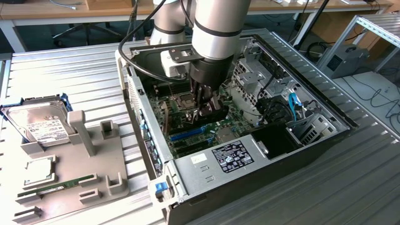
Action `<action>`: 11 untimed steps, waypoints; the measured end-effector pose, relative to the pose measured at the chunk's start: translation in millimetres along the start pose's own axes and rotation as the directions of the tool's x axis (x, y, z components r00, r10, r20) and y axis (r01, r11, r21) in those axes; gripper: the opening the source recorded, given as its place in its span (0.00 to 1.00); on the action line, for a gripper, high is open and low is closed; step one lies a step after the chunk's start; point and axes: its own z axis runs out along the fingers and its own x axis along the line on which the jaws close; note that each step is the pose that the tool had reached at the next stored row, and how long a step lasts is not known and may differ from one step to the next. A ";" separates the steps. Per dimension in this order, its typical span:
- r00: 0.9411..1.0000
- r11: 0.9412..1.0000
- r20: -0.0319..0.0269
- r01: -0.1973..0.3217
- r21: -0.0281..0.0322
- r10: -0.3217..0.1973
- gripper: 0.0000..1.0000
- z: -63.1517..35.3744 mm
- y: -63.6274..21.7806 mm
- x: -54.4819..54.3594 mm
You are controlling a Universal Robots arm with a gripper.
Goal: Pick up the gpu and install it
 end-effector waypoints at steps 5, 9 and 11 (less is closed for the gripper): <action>1.000 1.000 0.000 0.000 0.000 0.000 0.26 0.0 0.0 0.0; 1.000 1.000 0.000 0.000 0.000 0.000 0.26 0.1 0.4 0.0; 1.000 1.000 0.000 0.000 0.000 0.000 0.26 0.8 2.1 0.2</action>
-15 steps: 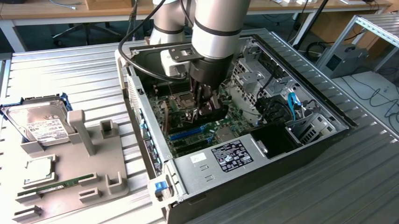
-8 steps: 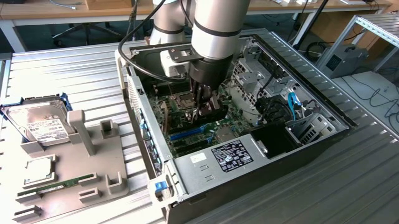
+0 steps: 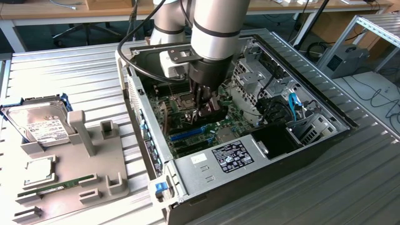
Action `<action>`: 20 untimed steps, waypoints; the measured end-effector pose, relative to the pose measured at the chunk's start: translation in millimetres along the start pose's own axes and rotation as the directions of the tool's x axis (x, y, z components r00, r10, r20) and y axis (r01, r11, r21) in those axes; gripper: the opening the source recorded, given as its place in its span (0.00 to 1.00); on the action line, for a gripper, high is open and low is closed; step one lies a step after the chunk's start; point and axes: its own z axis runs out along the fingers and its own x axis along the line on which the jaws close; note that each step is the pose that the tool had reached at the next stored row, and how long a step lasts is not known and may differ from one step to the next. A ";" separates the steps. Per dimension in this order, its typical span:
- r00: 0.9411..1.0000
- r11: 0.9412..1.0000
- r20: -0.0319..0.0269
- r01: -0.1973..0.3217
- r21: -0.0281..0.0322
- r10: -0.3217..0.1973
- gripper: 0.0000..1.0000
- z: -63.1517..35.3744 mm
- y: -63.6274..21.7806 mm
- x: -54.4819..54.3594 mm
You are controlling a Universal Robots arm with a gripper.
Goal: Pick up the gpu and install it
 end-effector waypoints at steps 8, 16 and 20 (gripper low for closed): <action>1.000 1.000 0.000 0.008 0.000 -0.008 0.26 5.0 3.7 -0.7; 0.997 0.998 -0.036 0.062 0.000 -0.062 0.26 7.0 4.4 -5.9; 0.997 0.998 -0.048 0.064 0.001 -0.064 0.26 9.2 6.9 -8.9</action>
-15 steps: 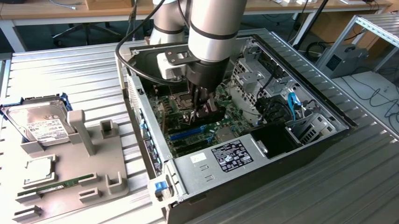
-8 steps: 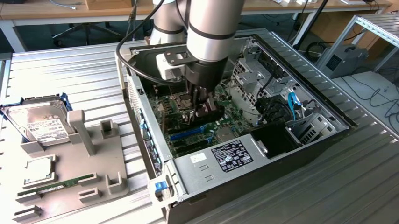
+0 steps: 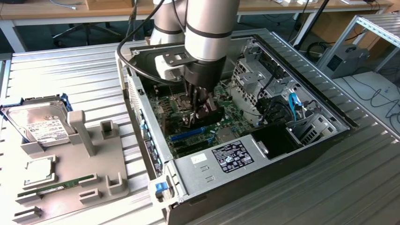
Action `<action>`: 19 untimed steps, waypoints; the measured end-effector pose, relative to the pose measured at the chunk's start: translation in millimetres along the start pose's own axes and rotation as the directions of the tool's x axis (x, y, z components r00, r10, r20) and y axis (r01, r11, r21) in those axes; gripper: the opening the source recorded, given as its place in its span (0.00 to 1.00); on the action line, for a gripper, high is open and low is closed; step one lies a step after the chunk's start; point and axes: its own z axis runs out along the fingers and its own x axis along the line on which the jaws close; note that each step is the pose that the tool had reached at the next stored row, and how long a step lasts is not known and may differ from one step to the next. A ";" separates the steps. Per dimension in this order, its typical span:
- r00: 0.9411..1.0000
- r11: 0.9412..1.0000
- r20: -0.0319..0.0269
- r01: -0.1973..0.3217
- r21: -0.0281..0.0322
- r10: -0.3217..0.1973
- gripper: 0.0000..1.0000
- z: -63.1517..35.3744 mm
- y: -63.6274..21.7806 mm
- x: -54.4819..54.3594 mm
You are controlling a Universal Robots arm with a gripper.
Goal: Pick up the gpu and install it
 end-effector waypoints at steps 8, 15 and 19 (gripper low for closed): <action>1.000 1.000 0.000 0.000 0.000 0.000 0.26 5.7 8.1 -0.8; 1.000 1.000 0.000 0.000 0.000 0.000 0.26 11.0 11.9 -1.1; 1.000 1.000 0.000 0.000 0.000 0.000 0.26 17.9 13.8 -1.5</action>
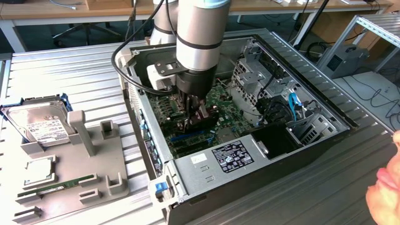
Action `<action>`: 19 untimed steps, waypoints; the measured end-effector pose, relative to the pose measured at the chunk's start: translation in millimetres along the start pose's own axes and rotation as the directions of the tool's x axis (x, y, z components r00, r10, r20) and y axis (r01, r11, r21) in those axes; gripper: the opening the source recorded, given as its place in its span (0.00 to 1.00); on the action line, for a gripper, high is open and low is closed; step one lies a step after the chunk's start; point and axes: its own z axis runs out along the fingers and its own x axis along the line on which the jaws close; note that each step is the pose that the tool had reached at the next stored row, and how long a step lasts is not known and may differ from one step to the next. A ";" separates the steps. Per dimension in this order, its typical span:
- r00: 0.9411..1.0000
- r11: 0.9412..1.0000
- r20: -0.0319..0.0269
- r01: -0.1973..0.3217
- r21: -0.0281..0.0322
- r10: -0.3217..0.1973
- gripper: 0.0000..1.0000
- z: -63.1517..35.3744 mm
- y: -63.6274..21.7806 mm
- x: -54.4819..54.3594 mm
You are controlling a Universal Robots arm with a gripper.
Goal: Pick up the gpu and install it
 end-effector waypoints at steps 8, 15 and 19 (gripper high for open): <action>1.000 1.000 0.000 0.000 0.000 0.000 0.26 2.6 5.1 -0.2; 1.000 1.000 0.000 0.000 0.000 0.000 0.26 7.4 5.3 -0.3; 1.000 1.000 0.000 0.000 0.000 0.000 0.26 9.8 5.4 -0.4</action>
